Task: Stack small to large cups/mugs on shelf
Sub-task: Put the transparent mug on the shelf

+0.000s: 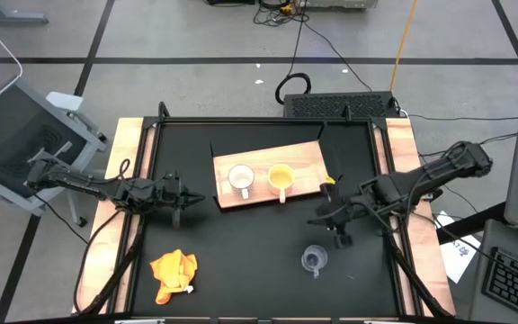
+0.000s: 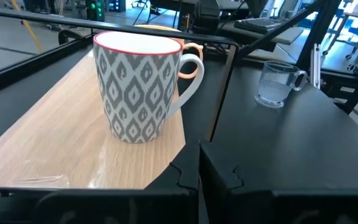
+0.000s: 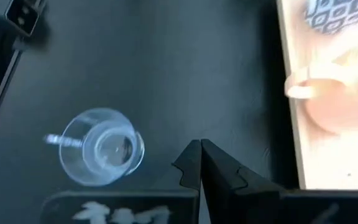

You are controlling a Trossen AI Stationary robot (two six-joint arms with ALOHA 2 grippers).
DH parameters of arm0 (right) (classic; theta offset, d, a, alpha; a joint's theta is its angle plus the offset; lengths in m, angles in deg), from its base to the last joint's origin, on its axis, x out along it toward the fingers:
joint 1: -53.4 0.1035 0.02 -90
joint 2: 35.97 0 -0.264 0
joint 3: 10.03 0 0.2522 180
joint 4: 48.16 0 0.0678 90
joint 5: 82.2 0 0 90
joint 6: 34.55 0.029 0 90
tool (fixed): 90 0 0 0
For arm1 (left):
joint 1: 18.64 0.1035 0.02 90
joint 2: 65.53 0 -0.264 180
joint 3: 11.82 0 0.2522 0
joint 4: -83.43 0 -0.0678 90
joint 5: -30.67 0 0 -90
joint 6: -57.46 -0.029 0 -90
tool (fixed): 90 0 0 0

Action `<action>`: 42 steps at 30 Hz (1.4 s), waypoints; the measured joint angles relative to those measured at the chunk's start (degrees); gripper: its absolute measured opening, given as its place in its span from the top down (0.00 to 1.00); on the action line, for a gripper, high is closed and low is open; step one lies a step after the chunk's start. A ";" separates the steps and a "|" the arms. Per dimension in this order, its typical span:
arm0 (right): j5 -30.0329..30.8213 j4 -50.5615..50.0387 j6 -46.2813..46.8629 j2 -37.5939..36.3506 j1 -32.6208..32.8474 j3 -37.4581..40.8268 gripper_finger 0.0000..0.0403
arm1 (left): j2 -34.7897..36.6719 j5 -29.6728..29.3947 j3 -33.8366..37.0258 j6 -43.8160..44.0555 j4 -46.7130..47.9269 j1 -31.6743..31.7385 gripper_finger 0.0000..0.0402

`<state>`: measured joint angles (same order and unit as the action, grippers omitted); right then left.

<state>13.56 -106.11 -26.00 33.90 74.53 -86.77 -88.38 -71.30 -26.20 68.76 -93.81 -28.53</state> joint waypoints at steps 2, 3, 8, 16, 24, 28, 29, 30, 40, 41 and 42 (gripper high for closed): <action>0.12 -0.66 0.95 0.00 1.34 0.00 1.00 | -0.02 0.00 0.00 0.88 -0.01 0.00 0.98; 0.08 -1.33 1.18 0.00 2.08 0.00 1.00 | 0.00 -0.02 0.00 1.18 -0.01 0.00 0.98; 0.01 -5.60 3.20 -0.15 5.42 0.00 1.00 | -0.02 -0.04 0.00 1.95 -0.01 0.00 0.98; 3.19 3.91 4.24 -4.71 10.62 3.76 1.00 | 0.00 1.15 0.00 2.95 -2.23 0.02 0.98; 4.71 12.87 3.60 -15.61 10.85 13.95 1.00 | -0.01 3.41 0.00 2.67 -3.94 0.00 0.98; 4.69 16.10 0.91 -21.71 10.85 18.94 1.00 | -0.02 6.79 0.00 2.86 -4.08 0.00 0.98; 4.70 16.74 0.59 -23.22 10.85 19.99 1.00 | -0.02 8.03 0.00 2.65 -4.31 -0.02 0.98; 4.70 17.18 0.03 -24.58 10.85 20.98 1.00 | -0.02 9.00 0.00 2.35 -4.59 -0.04 0.98; 4.67 22.26 -4.74 -31.92 10.85 28.67 1.00 | -0.01 9.05 0.00 0.91 -5.76 -0.04 0.98; 4.67 23.26 -4.76 -32.38 10.85 29.62 1.00 | -0.01 8.98 0.00 0.86 -5.75 -0.04 0.98; 4.67 24.21 -4.76 -32.85 10.85 30.52 1.00 | -0.02 8.96 0.00 0.84 -5.74 -0.04 0.98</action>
<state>18.23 -81.90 -30.75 1.05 85.38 -56.25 -88.40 -62.34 -26.20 69.60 -99.54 -28.58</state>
